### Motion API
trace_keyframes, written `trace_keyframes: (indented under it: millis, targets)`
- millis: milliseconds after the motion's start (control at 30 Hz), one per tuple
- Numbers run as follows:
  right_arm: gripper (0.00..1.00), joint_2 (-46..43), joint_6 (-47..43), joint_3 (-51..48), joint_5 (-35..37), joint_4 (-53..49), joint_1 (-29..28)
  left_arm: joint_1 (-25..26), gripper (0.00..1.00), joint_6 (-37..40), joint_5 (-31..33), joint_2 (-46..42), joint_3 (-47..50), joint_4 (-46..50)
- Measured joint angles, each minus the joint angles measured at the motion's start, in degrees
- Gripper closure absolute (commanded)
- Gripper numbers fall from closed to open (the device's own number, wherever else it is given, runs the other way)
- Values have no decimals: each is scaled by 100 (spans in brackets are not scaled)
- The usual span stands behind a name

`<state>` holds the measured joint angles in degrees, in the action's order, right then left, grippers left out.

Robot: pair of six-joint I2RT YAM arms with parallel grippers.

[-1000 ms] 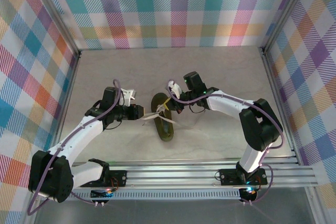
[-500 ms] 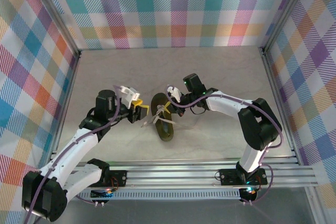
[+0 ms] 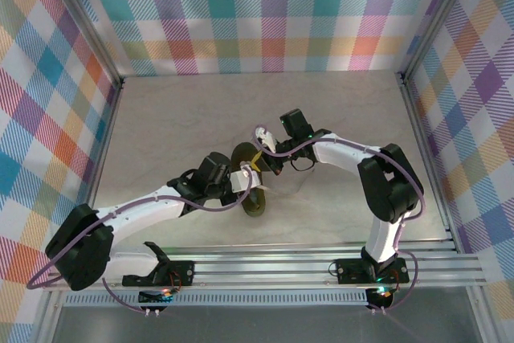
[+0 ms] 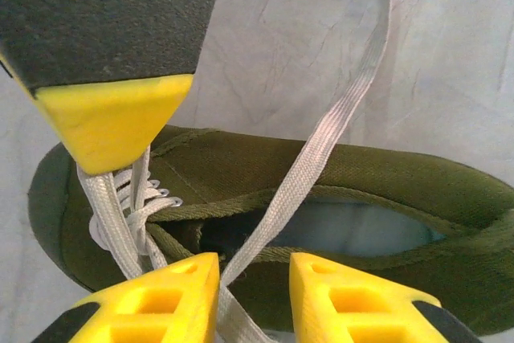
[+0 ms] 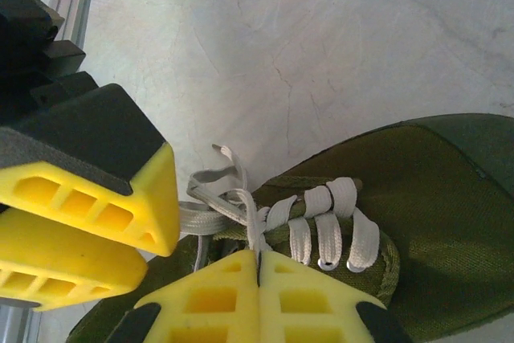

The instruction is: Tie the shoes

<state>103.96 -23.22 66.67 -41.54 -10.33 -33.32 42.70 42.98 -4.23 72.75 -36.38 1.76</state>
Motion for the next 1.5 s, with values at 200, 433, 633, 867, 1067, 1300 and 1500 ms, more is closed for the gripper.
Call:
trace_keyframes:
  millis: [200, 433, 633, 867, 1067, 1300, 1500]
  targets:
    - [100, 61, 0, 66, -125, -138, 0, 201, 68, 424, 413, 348, -17, -210]
    - [100, 111, -2, 129, -166, -197, 4, 382, 75, 629, 651, 754, -107, -262]
    - [100, 122, -2, 133, -164, -271, 33, 417, 100, 599, 852, 761, -138, -343]
    - [100, 122, 2, 133, -162, -269, 31, 304, 100, 155, 911, 188, -140, -282]
    - [100, 111, 2, 133, -166, -262, 31, -59, 93, -376, 699, 26, -151, -166]
    - [100, -4, 2, 131, -210, -260, 31, -334, 84, -879, 492, 26, -166, -179]
    - [100, -109, 4, 131, -271, -219, 31, -461, 83, -988, 337, 111, -173, -197]
